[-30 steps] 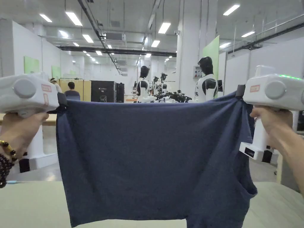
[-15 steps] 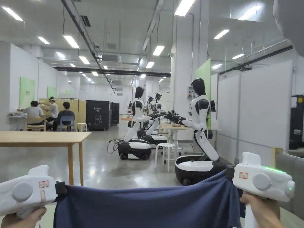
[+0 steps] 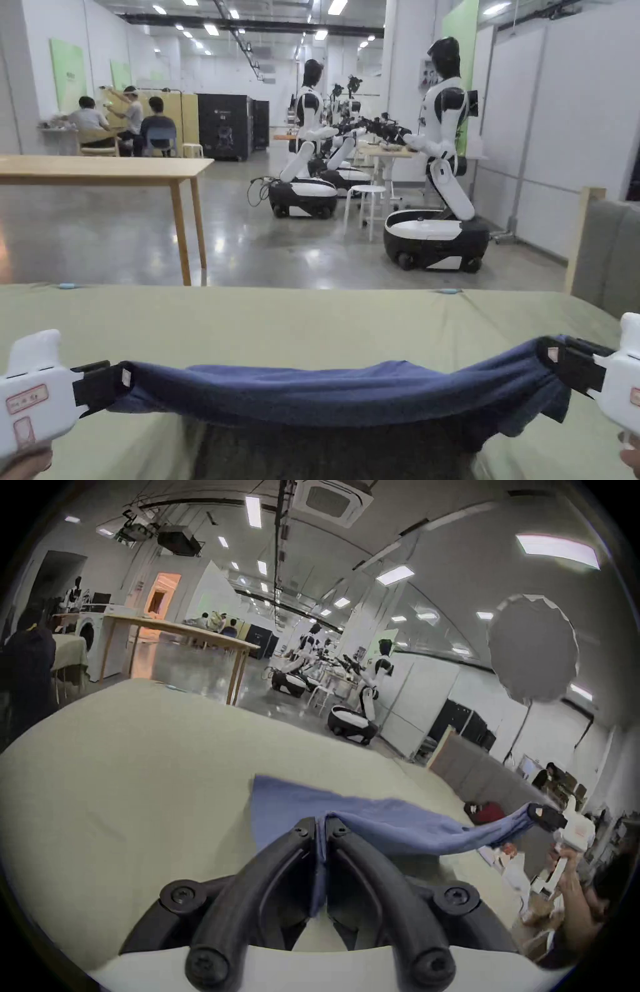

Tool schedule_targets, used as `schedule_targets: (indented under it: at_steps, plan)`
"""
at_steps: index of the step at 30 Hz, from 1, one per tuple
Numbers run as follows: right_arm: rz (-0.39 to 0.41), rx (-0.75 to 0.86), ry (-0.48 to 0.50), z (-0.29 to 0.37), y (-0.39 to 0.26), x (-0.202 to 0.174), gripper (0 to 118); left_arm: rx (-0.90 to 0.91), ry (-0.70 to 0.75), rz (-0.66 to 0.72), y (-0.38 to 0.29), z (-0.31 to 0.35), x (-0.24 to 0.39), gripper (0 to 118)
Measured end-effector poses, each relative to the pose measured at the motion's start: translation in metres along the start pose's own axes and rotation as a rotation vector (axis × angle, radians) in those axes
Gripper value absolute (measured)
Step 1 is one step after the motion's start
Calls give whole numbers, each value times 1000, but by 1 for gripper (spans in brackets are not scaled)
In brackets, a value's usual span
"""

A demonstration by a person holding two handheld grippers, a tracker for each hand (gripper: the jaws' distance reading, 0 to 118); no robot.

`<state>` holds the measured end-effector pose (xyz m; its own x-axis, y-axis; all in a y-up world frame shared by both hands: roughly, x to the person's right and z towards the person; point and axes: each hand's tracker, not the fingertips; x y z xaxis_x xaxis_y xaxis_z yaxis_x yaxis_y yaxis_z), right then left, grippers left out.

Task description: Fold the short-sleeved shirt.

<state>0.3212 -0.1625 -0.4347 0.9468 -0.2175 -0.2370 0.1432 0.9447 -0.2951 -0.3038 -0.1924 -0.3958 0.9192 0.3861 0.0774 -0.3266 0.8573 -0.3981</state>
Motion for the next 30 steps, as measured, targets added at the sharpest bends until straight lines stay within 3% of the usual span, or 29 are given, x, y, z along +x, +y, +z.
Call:
schedule_targets:
  at_steps: [7, 12, 18, 25, 26, 27, 28, 29, 30]
  plan:
    - [-7, -179, 39, 87, -88, -5, 1, -108, 18, 40, -92, 74, -27, 3]
    - [155, -442, -56, 106, -143, -15, 1, -235, 69, -9, -142, 95, -31, 3]
    - [278, -595, -87, 100, -169, -12, 2, -301, 95, 1, -173, 93, -49, 3]
    - [304, -694, -90, 82, -177, -8, 5, -341, 109, 3, -174, 87, -54, 6]
    - [295, -704, -88, 79, -177, -7, 14, -348, 110, 8, -173, 87, -55, 14]
    - [288, -700, -89, 82, -178, -6, 41, -352, 111, 14, -172, 86, -57, 46]
    - [284, -692, -86, 84, -177, -5, 41, -357, 117, 18, -172, 85, -59, 46]
    - [285, -670, -92, 87, -176, -3, 55, -364, 131, 20, -173, 87, -61, 61]
    - [279, -654, -89, 89, -176, -2, 84, -376, 134, 22, -173, 87, -63, 86]
